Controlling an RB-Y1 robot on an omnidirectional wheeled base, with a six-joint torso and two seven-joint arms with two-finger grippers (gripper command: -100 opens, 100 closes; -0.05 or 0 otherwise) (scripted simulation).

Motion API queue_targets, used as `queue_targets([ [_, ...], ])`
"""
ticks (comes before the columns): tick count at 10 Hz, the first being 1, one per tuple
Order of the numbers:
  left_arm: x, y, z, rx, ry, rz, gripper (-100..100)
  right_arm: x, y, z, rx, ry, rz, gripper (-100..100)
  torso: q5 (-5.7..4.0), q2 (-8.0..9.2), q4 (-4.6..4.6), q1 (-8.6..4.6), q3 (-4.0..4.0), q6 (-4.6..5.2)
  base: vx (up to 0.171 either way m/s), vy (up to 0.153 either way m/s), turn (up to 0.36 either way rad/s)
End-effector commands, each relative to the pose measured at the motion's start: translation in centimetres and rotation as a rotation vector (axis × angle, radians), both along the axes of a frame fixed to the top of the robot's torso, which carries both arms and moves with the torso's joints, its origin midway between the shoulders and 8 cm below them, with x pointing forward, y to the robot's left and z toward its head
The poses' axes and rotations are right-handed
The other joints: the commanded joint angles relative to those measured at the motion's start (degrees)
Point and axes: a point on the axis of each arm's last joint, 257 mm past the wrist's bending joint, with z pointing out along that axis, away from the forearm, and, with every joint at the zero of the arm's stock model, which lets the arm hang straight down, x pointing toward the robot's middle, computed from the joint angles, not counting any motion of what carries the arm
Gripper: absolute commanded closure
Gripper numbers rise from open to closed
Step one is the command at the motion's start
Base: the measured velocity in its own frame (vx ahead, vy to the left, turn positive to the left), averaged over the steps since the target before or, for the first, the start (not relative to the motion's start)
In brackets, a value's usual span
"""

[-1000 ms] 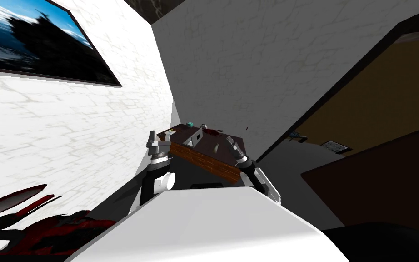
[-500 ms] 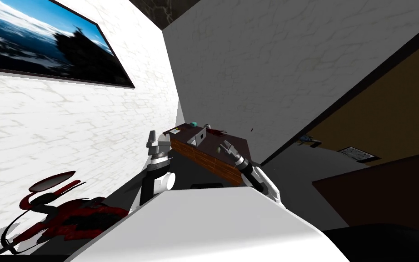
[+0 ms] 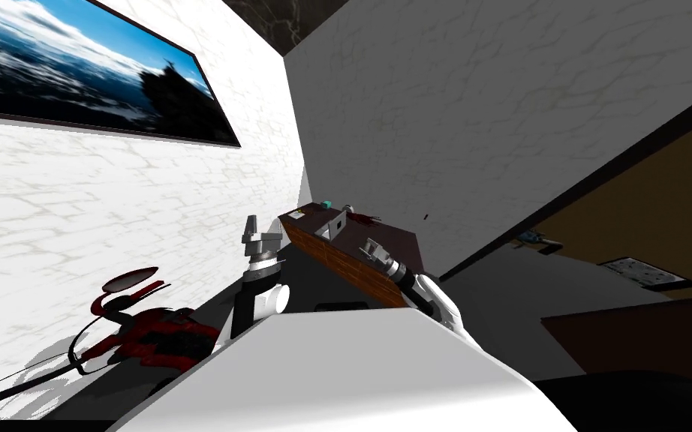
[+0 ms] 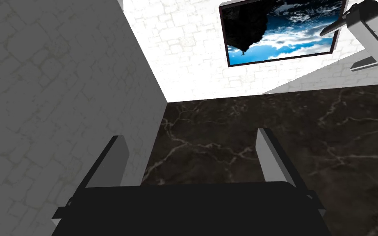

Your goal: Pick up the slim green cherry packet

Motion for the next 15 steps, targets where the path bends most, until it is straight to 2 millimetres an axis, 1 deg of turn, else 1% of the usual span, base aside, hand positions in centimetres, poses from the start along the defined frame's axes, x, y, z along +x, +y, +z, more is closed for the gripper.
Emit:
queue_targets([
  [1, 0.0, 0.0, 0.0, 0.000, 0.000, 0.000, 0, -0.2, -0.3, -2.9, -0.099, 0.020, 0.015, -100, 0.00, 0.00, 0.00, 0.00, 0.00, 0.00, 0.015, 0.026, 0.199],
  [2, 0.0, 0.0, 0.0, 0.000, 0.000, 0.000, 0, -0.3, -0.2, -3.2, -0.115, 0.016, 0.016, -100, 0.00, -0.02, 0.00, 0.00, -0.01, -0.03, 0.016, 0.018, 0.107],
  [3, 0.0, 0.0, 0.0, 0.000, 0.000, 0.000, 0, -0.5, -0.6, -5.8, -0.194, 0.037, 0.030, -100, -0.01, -0.02, -0.01, 0.00, -0.01, 0.01, 0.022, 0.026, 0.229],
  [4, 0.0, 0.0, 0.0, 0.000, 0.000, 0.000, 0, -0.5, -0.5, -6.1, -0.212, 0.033, 0.031, -100, 0.00, -0.05, -0.01, 0.01, -0.03, -0.04, 0.019, 0.019, 0.114],
  [5, 0.0, 0.0, 0.0, 0.000, 0.000, 0.000, 0, -0.9, -0.9, -8.4, -0.289, 0.045, 0.050, -100, 0.00, -0.04, -0.01, -0.01, -0.03, 0.01, 0.022, 0.023, 0.192],
  [6, 0.0, 0.0, 0.0, 0.000, 0.000, 0.000, 0, -0.9, -1.1, -9.2, -0.311, 0.051, 0.047, -100, 0.00, -0.06, -0.01, 0.00, -0.04, -0.03, 0.025, 0.015, 0.134],
  [7, 0.0, 0.0, 0.0, 0.000, 0.000, 0.000, 0, -1.4, -1.8, -11.7, -0.392, 0.066, 0.066, -100, 0.00, -0.05, -0.01, -0.01, -0.03, 0.01, 0.037, 0.019, 0.276],
  [8, 0.0, 0.0, 0.0, 0.000, 0.000, 0.000, 0, -1.5, -2.0, -12.3, -0.411, 0.069, 0.066, -100, 0.00, -0.09, -0.02, -0.01, -0.05, -0.03, 0.032, 0.010, 0.125],
  [9, 0.0, 0.0, 0.0, 0.000, 0.000, 0.000, 0, -2.1, -3.0, -14.8, -0.490, 0.087, 0.084, -100, -0.01, -0.09, -0.02, -0.04, -0.05, 0.02, 0.037, 0.019, 0.253],
  [10, 0.0, 0.0, 0.0, 0.000, 0.000, 0.000, 0, -2.2, -3.2, -15.4, -0.512, 0.089, 0.085, -100, 0.00, -0.10, -0.02, -0.01, -0.06, -0.02, 0.032, 0.008, 0.122],
  [11, 0.0, 0.0, 0.0, 0.000, 0.000, 0.000, 0, -3.0, -4.6, -18.1, -0.594, 0.113, 0.103, -100, -0.01, -0.10, -0.02, -0.04, -0.06, 0.02, 0.041, 0.008, 0.295],
  [12, 0.0, 0.0, 0.0, 0.000, 0.000, 0.000, 0, -3.1, -4.7, -18.4, -0.612, 0.109, 0.107, -100, -0.01, -0.12, -0.02, -0.05, -0.07, -0.03, 0.041, -0.004, 0.141],
  [13, 0.0, 0.0, 0.0, 0.000, 0.000, 0.000, 0, -4.0, -6.3, -21.0, -0.697, 0.129, 0.129, -100, -0.02, -0.11, -0.03, -0.07, -0.07, 0.03, 0.049, 0.006, 0.287],
  [14, 0.0, 0.0, 0.0, 0.000, 0.000, 0.000, 0, -4.1, -6.4, -21.4, -0.713, 0.129, 0.131, -100, -0.02, -0.15, -0.03, -0.05, -0.09, -0.03, 0.045, -0.006, 0.143],
  [15, 0.0, 0.0, 0.0, 0.000, 0.000, 0.000, 0, -5.2, -8.3, -23.9, -0.801, 0.148, 0.156, -100, -0.01, -0.13, -0.03, -0.08, -0.08, 0.04, 0.052, -0.010, 0.221],
])
